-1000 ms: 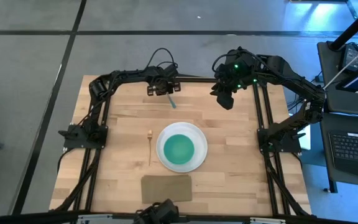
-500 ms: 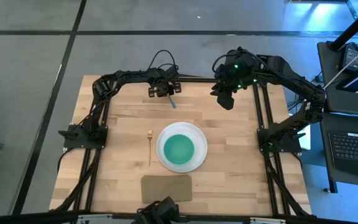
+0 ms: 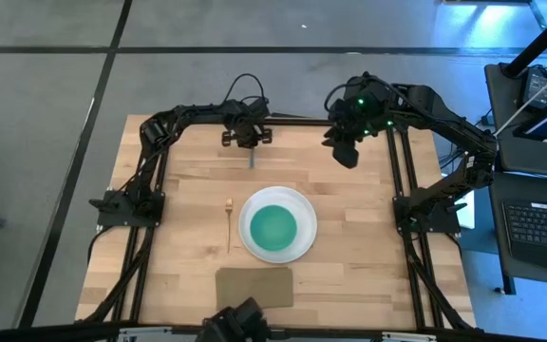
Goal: Set table place
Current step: Put the blue spoon into the blue bowl
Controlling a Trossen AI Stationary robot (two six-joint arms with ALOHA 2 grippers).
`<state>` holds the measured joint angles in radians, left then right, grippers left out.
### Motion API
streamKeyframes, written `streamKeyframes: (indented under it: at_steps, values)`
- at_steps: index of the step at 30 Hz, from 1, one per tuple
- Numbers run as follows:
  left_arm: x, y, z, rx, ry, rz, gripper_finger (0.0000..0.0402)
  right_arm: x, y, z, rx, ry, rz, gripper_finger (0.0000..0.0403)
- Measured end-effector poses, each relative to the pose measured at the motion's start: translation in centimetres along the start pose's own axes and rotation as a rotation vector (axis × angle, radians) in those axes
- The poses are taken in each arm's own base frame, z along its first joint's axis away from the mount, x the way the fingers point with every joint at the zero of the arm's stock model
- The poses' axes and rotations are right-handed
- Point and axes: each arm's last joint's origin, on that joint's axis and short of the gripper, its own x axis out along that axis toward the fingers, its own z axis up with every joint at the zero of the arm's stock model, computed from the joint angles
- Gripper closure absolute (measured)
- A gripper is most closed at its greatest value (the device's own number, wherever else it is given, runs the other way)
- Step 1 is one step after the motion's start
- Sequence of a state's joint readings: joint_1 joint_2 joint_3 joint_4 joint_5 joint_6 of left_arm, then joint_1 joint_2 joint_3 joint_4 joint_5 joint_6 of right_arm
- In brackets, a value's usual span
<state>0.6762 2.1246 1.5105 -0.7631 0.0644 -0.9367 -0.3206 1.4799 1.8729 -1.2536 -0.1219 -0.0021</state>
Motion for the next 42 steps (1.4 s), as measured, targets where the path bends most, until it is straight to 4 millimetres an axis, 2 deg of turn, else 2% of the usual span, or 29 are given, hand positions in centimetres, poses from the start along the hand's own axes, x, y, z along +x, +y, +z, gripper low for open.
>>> streamKeyframes:
  at_steps: [6,12,18,20,22,25,27,30,38,42]
  values:
    - [-0.1,0.3,-1.5,0.177,0.073,0.095,0.0395,0.0,0.0,-0.4,-0.028,0.043,0.001,0.0286]
    - [-1.0,-0.4,-2.2,0.305,0.111,0.092,0.0398,0.0,0.0,-0.7,-0.025,0.069,0.001,0.0286]
    - [-6.2,-1.6,-3.0,0.493,0.142,0.208,0.0399,0.0,0.0,-0.9,-0.021,0.094,0.002,0.0286]
    - [-8.2,-2.0,-3.8,0.563,0.152,0.272,0.0399,-0.1,0.0,-1.0,-0.016,0.104,0.002,0.0286]
    - [-10.5,-3.0,-4.8,0.637,0.157,0.262,0.0400,-0.1,0.0,-1.1,-0.007,0.112,0.001,0.0286]
    - [-13.6,-3.9,-7.1,0.747,0.198,0.263,0.0400,-0.1,0.0,-1.1,0.008,0.115,0.000,0.0286]
    - [-14.8,-5.0,-8.6,0.789,0.179,0.162,0.0400,-0.1,0.0,-1.2,0.011,0.121,0.001,0.0286]
    - [-16.7,-5.8,-11.8,0.822,0.243,0.066,0.0401,-0.1,0.1,-1.3,0.014,0.129,0.003,0.0286]
    - [-17.4,-7.4,-20.7,0.979,0.285,0.039,0.0401,-0.3,0.1,-1.6,0.058,0.151,-0.001,0.0286]
    - [-17.5,-7.5,-24.0,1.023,0.293,0.049,0.0401,-0.4,0.2,-1.6,0.090,0.149,-0.004,0.0286]
